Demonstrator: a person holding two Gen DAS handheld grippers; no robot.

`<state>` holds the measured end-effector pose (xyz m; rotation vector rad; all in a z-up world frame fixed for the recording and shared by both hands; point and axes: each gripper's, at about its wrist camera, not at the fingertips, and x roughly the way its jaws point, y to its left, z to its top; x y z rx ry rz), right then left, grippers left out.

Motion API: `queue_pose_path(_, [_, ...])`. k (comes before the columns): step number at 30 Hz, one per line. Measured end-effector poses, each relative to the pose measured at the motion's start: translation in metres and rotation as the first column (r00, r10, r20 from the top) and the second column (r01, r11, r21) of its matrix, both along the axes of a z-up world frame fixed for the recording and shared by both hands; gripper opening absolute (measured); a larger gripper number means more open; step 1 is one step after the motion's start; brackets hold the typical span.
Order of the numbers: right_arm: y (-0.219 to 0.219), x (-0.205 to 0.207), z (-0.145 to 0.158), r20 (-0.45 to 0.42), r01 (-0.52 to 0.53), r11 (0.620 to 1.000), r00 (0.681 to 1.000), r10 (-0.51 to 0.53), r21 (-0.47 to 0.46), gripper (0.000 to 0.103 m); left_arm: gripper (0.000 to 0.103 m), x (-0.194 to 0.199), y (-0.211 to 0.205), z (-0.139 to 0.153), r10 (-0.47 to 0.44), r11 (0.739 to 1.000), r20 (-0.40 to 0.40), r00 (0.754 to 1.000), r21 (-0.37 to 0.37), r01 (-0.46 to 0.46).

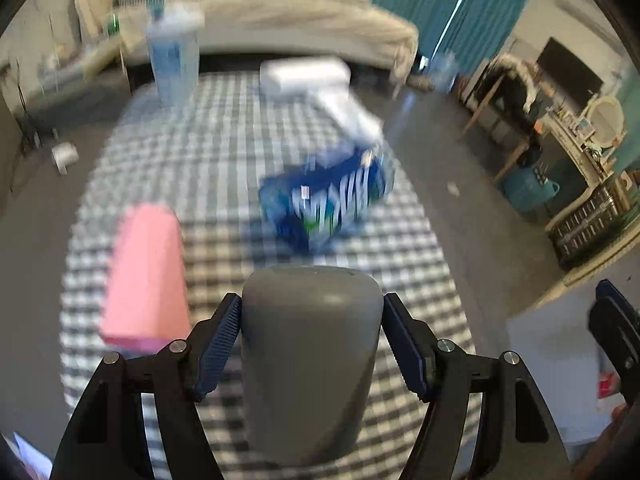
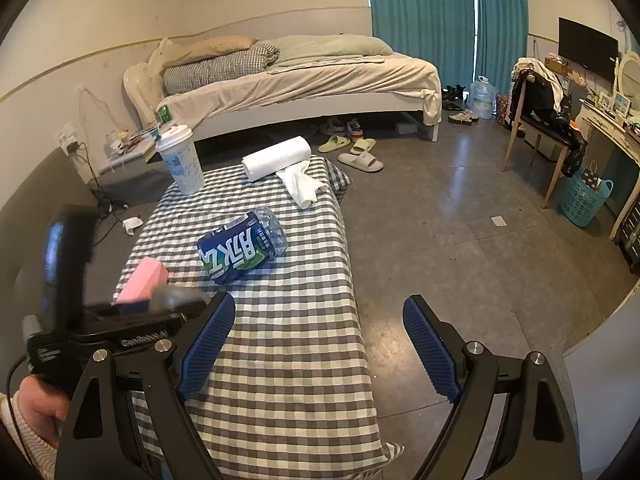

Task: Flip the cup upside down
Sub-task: 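Rotate the gray cup in the left tool so its closed bottom faces up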

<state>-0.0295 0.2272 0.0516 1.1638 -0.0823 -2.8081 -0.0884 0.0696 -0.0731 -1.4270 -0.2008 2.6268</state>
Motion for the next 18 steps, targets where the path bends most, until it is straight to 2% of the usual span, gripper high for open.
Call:
queue_pose_path(2, [-0.002, 0.0, -0.001, 0.0, -0.003, 1.0, 1.0, 0.003, 0.002, 0.086, 0.072, 0.012, 0.001, 0.006, 0.0, 0.999, -0.093, 0.996, -0.049, -0.005])
queue_pose_path(3, [-0.003, 0.001, -0.001, 0.0, -0.003, 1.0, 1.0, 0.003, 0.003, 0.086, 0.072, 0.012, 0.001, 0.008, 0.002, 0.998, -0.111, 0.994, -0.055, -0.008])
queue_pose_path(12, [-0.017, 0.006, -0.001, -0.004, -0.021, 1.0, 1.0, 0.021, 0.02, 0.086, 0.073, 0.026, -0.002, -0.001, -0.031, 0.998, -0.148, 0.988, -0.06, 0.022])
queue_pose_path(14, [-0.02, 0.008, -0.002, -0.005, -0.026, 0.999, 1.0, 0.026, 0.026, 0.086, 0.077, 0.03, -0.006, -0.004, -0.034, 0.999, -0.13, 0.991, -0.029, 0.031])
queue_pose_path(15, [-0.021, 0.009, -0.002, -0.005, -0.028, 0.999, 1.0, 0.028, 0.028, 0.086, 0.083, 0.03, -0.007, -0.009, -0.034, 0.999, -0.103, 0.994, -0.007, 0.034])
queue_pose_path(18, [-0.023, 0.008, -0.005, 0.006, -0.026, 0.999, 1.0, 0.026, 0.032, 0.086, 0.084, 0.031, -0.009, -0.027, -0.019, 1.0, -0.05, 0.999, 0.013, 0.019])
